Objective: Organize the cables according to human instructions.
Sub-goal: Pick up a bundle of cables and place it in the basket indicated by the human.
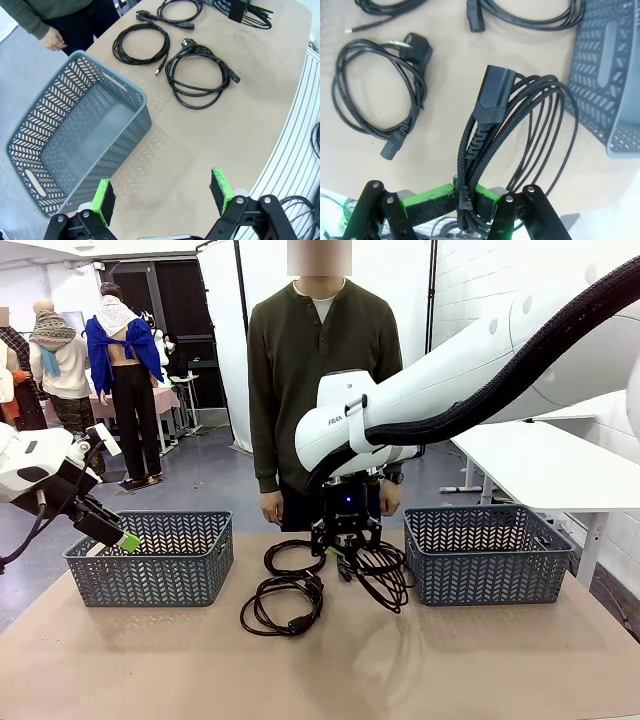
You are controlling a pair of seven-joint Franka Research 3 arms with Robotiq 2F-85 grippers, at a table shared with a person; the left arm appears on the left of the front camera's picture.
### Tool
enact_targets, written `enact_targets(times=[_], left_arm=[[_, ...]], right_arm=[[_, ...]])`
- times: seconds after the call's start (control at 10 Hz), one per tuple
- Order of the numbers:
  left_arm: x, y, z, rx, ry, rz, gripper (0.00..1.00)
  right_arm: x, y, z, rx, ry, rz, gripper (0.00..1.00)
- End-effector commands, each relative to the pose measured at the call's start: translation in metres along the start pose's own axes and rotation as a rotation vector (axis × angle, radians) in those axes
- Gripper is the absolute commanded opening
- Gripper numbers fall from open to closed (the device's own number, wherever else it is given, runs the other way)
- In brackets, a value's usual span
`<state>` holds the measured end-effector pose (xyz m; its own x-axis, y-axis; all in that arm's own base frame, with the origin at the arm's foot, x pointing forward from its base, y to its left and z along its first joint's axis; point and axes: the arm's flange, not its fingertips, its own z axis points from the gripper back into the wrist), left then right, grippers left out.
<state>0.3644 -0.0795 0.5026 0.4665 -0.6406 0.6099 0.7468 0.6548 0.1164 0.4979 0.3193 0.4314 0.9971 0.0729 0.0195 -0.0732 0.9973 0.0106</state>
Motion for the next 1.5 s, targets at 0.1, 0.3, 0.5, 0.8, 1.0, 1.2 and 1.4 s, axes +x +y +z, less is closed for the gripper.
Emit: enact_targets(times=[0.1,0.3,0.5,0.8,1.0,1.2,1.4], left_arm=[[-0.001,0.002,-0.001,-0.009,-0.010,0.005,1.00],[-0.001,0.002,-0.001,-0.009,-0.010,0.005,1.00],[-0.001,0.002,-0.001,-0.009,-0.010,0.005,1.00],[-0.001,0.002,-0.001,-0.009,-0.010,0.005,1.00],[-0.001,0.002,-0.001,-0.009,-0.010,0.005,1.00],[-0.001,0.002,-0.001,-0.009,-0.010,0.005,1.00],[-0.001,0.002,-0.001,-0.009,-0.010,0.005,1.00]], right_arm=[[-0.008,-0.005,0.062,-0.005,-0.002,0.097,0.00],[-0.008,-0.013,0.081,-0.054,-0.001,0.163,0.00],[-0.007,-0.027,0.108,-0.050,0.025,0.264,0.00],[0.003,-0.069,0.145,-0.085,-0.008,0.393,0.00],[0.013,-0.107,0.159,-0.052,-0.048,0.504,0.00],[0.024,-0.143,0.167,-0.019,-0.078,0.602,0.00],[0.032,-0.170,0.169,0.031,-0.073,0.667,0.00]])
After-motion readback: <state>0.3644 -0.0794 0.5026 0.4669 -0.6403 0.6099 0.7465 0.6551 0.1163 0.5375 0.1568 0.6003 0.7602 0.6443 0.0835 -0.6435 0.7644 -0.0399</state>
